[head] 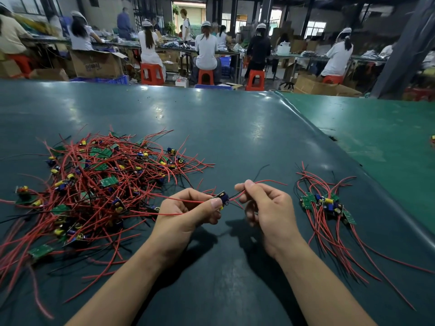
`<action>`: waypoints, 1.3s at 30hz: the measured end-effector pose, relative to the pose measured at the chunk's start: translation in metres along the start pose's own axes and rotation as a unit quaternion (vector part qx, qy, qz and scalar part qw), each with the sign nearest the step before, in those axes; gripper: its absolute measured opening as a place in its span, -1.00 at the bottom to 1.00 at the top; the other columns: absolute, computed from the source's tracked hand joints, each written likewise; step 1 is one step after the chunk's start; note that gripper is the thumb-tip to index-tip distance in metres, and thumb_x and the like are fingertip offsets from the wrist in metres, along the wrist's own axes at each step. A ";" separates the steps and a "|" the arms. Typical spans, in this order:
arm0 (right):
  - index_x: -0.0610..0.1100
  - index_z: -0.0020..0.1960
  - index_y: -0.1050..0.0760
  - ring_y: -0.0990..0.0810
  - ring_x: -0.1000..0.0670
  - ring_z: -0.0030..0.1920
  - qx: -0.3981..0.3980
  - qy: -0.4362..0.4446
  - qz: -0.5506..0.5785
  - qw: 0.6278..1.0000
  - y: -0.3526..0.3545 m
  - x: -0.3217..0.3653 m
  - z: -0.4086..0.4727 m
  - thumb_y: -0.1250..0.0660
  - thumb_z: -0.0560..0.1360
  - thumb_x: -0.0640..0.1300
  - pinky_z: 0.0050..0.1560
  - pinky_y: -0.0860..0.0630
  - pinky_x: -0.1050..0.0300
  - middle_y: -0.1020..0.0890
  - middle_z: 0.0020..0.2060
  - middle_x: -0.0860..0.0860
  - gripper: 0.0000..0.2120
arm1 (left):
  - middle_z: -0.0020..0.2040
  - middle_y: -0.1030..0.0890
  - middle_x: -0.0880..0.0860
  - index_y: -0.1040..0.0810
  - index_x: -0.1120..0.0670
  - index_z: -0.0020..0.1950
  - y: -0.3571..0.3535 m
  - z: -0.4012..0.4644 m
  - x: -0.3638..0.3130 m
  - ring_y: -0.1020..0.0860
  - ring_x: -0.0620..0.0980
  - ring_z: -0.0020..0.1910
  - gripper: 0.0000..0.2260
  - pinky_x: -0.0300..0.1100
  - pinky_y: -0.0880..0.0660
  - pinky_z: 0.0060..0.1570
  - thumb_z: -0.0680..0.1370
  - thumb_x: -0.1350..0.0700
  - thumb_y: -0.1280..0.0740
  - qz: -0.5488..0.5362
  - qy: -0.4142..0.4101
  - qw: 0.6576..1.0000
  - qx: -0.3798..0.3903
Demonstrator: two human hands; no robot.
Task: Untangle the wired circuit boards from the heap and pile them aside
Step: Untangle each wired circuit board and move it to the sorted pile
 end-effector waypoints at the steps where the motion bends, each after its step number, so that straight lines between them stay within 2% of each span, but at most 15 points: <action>1: -0.13 -0.29 -0.68 -0.33 0.10 -0.61 -0.015 0.004 0.012 1.000 0.003 0.000 0.002 -0.30 0.59 -0.18 -0.61 -0.20 0.31 -0.56 -0.44 0.04 -0.68 | -0.35 -0.60 0.19 -0.64 0.11 -0.29 -0.001 -0.001 0.000 -0.54 0.07 -0.38 -0.91 -0.19 -0.53 -0.27 0.30 0.20 -0.53 -0.001 0.002 1.000 0.003; 6: -0.18 -0.24 -0.63 -0.28 0.14 -0.62 -0.103 -0.003 0.099 0.990 0.029 0.003 0.011 -0.28 0.60 -0.19 -0.61 -0.19 0.33 -0.50 -0.48 0.06 -0.72 | -0.38 -0.57 0.16 -0.62 0.11 -0.35 -0.010 -0.004 -0.002 -0.52 0.02 -0.43 -0.91 -0.22 -0.50 -0.35 0.33 0.26 -0.45 -0.030 0.012 0.999 0.031; 9: -0.19 -0.25 -0.55 -0.25 0.14 -0.62 -0.119 -0.027 0.157 0.980 0.033 0.000 0.013 -0.23 0.62 -0.19 -0.62 -0.15 0.35 -0.40 -0.53 0.07 -0.71 | -0.38 -0.57 0.14 -0.60 0.12 -0.37 -0.015 -0.006 -0.004 -0.51 0.01 -0.44 -0.87 -0.22 -0.49 -0.37 0.34 0.29 -0.44 -0.038 0.016 0.998 0.048; 12: -0.11 -0.33 -0.37 -0.16 0.14 -0.66 -0.092 -0.109 0.251 0.957 0.023 -0.012 0.010 -0.18 0.61 -0.15 -0.68 -0.09 0.34 -0.25 -0.60 0.09 -0.67 | -0.36 -0.59 0.12 -0.60 0.10 -0.38 -0.015 -0.005 -0.002 -0.50 -0.01 -0.45 -0.82 -0.22 -0.49 -0.38 0.35 0.33 -0.47 -0.045 0.026 0.997 0.048; 14: -0.06 -0.41 -0.29 -0.14 0.15 -0.68 -0.034 -0.161 0.296 0.941 0.012 -0.015 0.007 -0.15 0.60 -0.14 -0.72 -0.07 0.33 -0.22 -0.61 0.10 -0.61 | -0.35 -0.59 0.13 -0.59 0.10 -0.38 -0.013 -0.004 -0.001 -0.50 -0.01 -0.45 -0.84 -0.22 -0.49 -0.39 0.34 0.32 -0.45 -0.053 0.033 0.997 0.042; 17: -0.03 -0.51 -0.24 -0.12 0.15 -0.69 0.037 -0.176 0.281 0.943 0.003 -0.010 0.004 -0.14 0.59 -0.12 -0.74 -0.07 0.35 -0.17 -0.61 0.09 -0.52 | -0.35 -0.59 0.12 -0.59 0.09 -0.38 -0.011 -0.004 0.001 -0.49 0.00 -0.47 -0.86 -0.22 -0.48 -0.40 0.33 0.30 -0.42 -0.065 0.039 0.996 0.038; 19: -0.05 -0.49 -0.28 -0.14 0.15 -0.68 0.023 -0.170 0.279 0.945 0.006 -0.010 0.006 -0.17 0.59 -0.11 -0.73 -0.08 0.35 -0.19 -0.60 0.09 -0.54 | -0.35 -0.59 0.12 -0.59 0.09 -0.38 -0.011 -0.004 0.001 -0.49 0.00 -0.47 -0.86 -0.22 -0.48 -0.40 0.33 0.29 -0.43 -0.061 0.039 0.997 0.042; 21: -0.10 -0.40 -0.39 -0.20 0.14 -0.65 -0.023 -0.145 0.269 0.952 0.015 -0.009 0.010 -0.22 0.60 -0.08 -0.69 -0.11 0.34 -0.26 -0.58 0.08 -0.61 | -0.35 -0.58 0.13 -0.57 0.11 -0.37 -0.011 -0.005 0.001 -0.49 0.00 -0.46 -0.87 -0.22 -0.48 -0.40 0.33 0.29 -0.43 -0.057 0.041 0.997 0.045; 24: -0.19 -0.21 -0.58 -0.27 0.13 -0.59 -0.066 -0.071 0.182 0.979 0.026 -0.004 0.012 -0.26 0.61 -0.09 -0.63 -0.16 0.33 -0.44 -0.48 0.05 -0.72 | -0.36 -0.58 0.11 -0.57 0.09 -0.38 -0.010 -0.005 0.001 -0.49 0.00 -0.47 -0.86 -0.22 -0.48 -0.41 0.34 0.28 -0.43 -0.053 0.045 0.997 0.044; 27: -0.19 -0.14 -0.60 -0.30 0.14 -0.60 -0.105 -0.040 0.152 0.982 0.033 -0.001 0.011 -0.29 0.60 -0.16 -0.63 -0.18 0.33 -0.56 -0.40 0.03 -0.80 | -0.37 -0.58 0.12 -0.59 0.08 -0.39 -0.012 -0.005 0.001 -0.50 -0.01 -0.47 -0.86 -0.22 -0.47 -0.40 0.34 0.27 -0.43 -0.038 0.048 0.997 0.053; 30: -0.19 -0.09 -0.55 -0.27 0.15 -0.64 -0.120 -0.057 0.211 0.968 0.035 -0.002 0.012 -0.28 0.59 -0.25 -0.65 -0.14 0.37 -0.53 -0.46 0.00 -0.89 | -0.37 -0.59 0.12 -0.59 0.08 -0.39 -0.013 -0.006 0.002 -0.50 -0.01 -0.46 -0.87 -0.22 -0.47 -0.41 0.33 0.26 -0.43 -0.031 0.049 0.997 0.052; 32: -0.17 -0.08 -0.53 -0.23 0.17 -0.66 -0.120 -0.078 0.247 0.959 0.035 -0.004 0.014 -0.24 0.60 -0.27 -0.67 -0.12 0.39 -0.49 -0.52 0.00 -0.88 | -0.37 -0.59 0.12 -0.59 0.09 -0.38 -0.012 -0.005 0.003 -0.50 -0.01 -0.47 -0.88 -0.22 -0.48 -0.41 0.33 0.26 -0.44 -0.029 0.050 0.997 0.049; 36: -0.17 -0.05 -0.52 -0.21 0.18 -0.67 -0.096 -0.114 0.282 0.948 0.031 -0.009 0.014 -0.23 0.62 -0.21 -0.70 -0.12 0.37 -0.44 -0.55 0.04 -0.88 | -0.38 -0.58 0.14 -0.54 0.17 -0.31 -0.011 -0.005 0.006 -0.50 0.00 -0.47 -0.91 -0.23 -0.48 -0.41 0.33 0.27 -0.44 -0.025 0.055 0.997 0.046; 39: -0.16 0.01 -0.50 -0.21 0.17 -0.64 -0.050 -0.158 0.311 0.936 0.022 -0.014 0.014 -0.25 0.61 -0.08 -0.69 -0.13 0.36 -0.39 -0.55 0.08 -0.85 | -0.37 -0.58 0.13 -0.57 0.12 -0.34 -0.011 -0.005 0.005 -0.50 -0.01 -0.47 -0.90 -0.23 -0.47 -0.41 0.32 0.26 -0.44 -0.029 0.057 0.997 0.041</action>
Point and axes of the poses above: each hand's wrist, its own z-axis towards the middle knuckle, its own y-axis out of the back of the hand, x = y × z, the point moved 8 cm from there along z, towards the middle knuckle
